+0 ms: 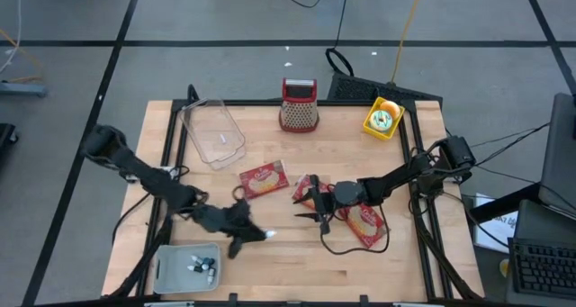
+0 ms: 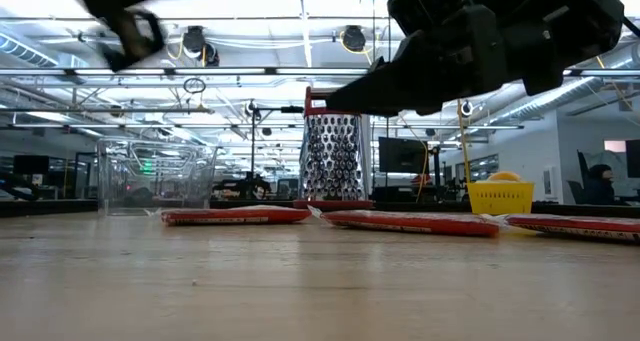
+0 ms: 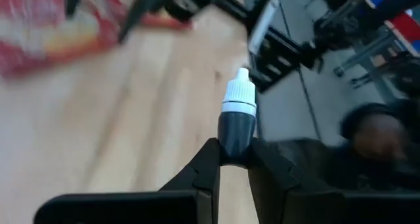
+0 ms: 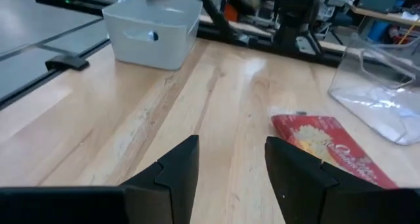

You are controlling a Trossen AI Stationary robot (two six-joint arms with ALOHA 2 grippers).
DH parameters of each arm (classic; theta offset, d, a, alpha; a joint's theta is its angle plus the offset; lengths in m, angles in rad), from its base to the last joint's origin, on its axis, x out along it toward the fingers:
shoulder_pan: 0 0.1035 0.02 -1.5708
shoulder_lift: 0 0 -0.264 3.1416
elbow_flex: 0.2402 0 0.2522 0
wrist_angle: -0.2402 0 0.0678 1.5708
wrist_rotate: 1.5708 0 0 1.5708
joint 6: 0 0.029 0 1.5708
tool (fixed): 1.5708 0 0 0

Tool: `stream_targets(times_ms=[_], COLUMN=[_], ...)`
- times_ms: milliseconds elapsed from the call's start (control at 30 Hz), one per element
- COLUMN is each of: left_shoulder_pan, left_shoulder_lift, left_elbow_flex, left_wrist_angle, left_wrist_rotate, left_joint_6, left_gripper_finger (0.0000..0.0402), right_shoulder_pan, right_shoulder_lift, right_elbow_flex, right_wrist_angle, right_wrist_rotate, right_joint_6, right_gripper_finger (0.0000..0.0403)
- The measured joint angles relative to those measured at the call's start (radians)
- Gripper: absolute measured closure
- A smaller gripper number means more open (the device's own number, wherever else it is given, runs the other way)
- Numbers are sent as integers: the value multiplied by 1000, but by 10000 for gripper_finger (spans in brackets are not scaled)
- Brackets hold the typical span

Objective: Pick & Place Food Item
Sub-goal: Put the black food coloring bottle into the gray bin

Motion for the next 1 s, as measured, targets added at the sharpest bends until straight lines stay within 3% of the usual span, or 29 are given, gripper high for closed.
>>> stream_targets(times_ms=[200, 367, 567, 733, 1000], left_shoulder_pan=[-186, -390, -605, -686, -734], left_shoulder_lift=[-211, -278, -254, -201, -107], left_elbow_flex=[0, 0, 0, 0, 0], left_wrist_angle=[-261, -410, -572, -654, -617], left_wrist_rotate=[-37, -107, -282, -271, -251], left_joint_6=[-341, -651, -1036, -1359, -1474], left_gripper_finger=[347, 347, 346, 345, 301], right_shoulder_pan=[0, 0, -1, -1, -1], right_shoulder_lift=[1, 1, 1, 1, 1], right_elbow_flex=[0, 0, 0, 0, 0], right_wrist_angle=[-18, -21, -22, -22, -21], right_wrist_rotate=[0, 0, 0, 0, 0], right_joint_6=[0, 0, -1, -3, -11], right_gripper_finger=[242, 241, 243, 241, 241])
